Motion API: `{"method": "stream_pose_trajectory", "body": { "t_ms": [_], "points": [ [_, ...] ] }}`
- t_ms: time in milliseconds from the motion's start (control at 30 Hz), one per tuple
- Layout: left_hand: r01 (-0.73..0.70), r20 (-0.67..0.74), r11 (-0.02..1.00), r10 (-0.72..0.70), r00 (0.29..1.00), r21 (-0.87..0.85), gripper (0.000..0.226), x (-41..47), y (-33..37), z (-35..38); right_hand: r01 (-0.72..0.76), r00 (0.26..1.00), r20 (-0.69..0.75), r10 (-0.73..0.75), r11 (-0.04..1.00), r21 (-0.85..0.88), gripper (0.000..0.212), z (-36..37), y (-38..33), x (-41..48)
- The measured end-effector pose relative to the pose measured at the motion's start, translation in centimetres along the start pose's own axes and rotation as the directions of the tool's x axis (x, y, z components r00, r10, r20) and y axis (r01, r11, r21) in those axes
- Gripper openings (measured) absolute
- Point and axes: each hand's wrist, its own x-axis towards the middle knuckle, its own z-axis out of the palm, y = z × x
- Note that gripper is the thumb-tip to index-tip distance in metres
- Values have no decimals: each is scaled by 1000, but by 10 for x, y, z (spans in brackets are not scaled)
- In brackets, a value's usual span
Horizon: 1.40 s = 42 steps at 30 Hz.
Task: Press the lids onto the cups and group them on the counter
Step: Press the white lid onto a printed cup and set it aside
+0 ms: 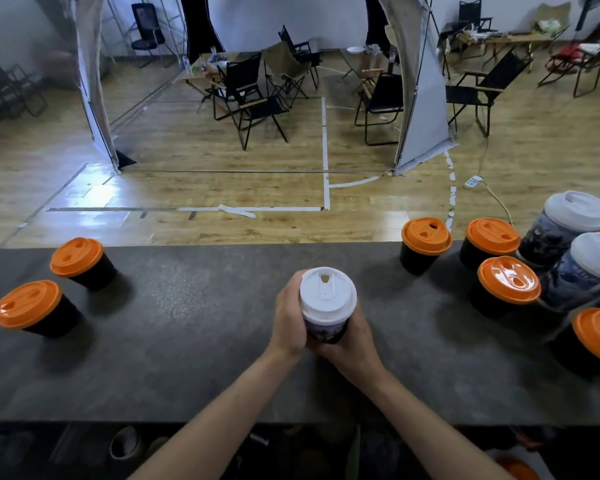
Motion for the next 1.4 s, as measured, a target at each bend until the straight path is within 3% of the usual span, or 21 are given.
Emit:
{"method": "stream_pose_trajectory", "body": {
  "t_ms": [100, 167, 333, 533, 733, 900, 1067, 1133, 1300, 1400],
  "points": [
    [128, 158, 992, -127, 979, 8, 48, 10, 11, -6, -14, 1000, -5, 14, 999, -30, 89, -3, 4, 1],
    [140, 107, 990, -142, 984, 21, 49, 8, 8, -7, -11, 1000, 25, 12, 999, -53, 84, -2, 6, 2],
    [12, -89, 998, -7, 996, 58, 43, -9, 2, 0, 0, 1000, 2, 0, 999, -34, 94, 2, 5, 3],
    [223, 132, 972, -232, 964, 79, 52, 9, 21, -13, 31, 999, 34, -28, 996, -79, 86, 1, 7, 2],
    [71, -91, 996, -66, 994, 47, 50, -6, 11, -4, -10, 1000, -31, 7, 996, -87, 81, 6, 1, -1],
    [228, 131, 973, -232, 964, 40, 51, 14, 25, -14, 11, 999, -29, -15, 992, -126, 67, 2, 8, 0],
    [98, -55, 994, -96, 994, 43, 50, 3, 15, -8, 37, 999, 1, -38, 989, -144, 84, 6, 3, 0],
    [67, -88, 997, -64, 994, 28, 50, 0, 12, -5, 27, 999, -17, -29, 991, -133, 81, 5, 2, 1],
    [257, 139, 966, -254, 957, -4, 51, 15, 19, -16, 66, 998, -7, -68, 987, -148, 74, 1, 0, 1],
    [211, 105, 977, -211, 972, 5, 47, 16, 13, -16, 66, 998, 20, -64, 986, -150, 78, 3, 1, 1]
  ]
}}
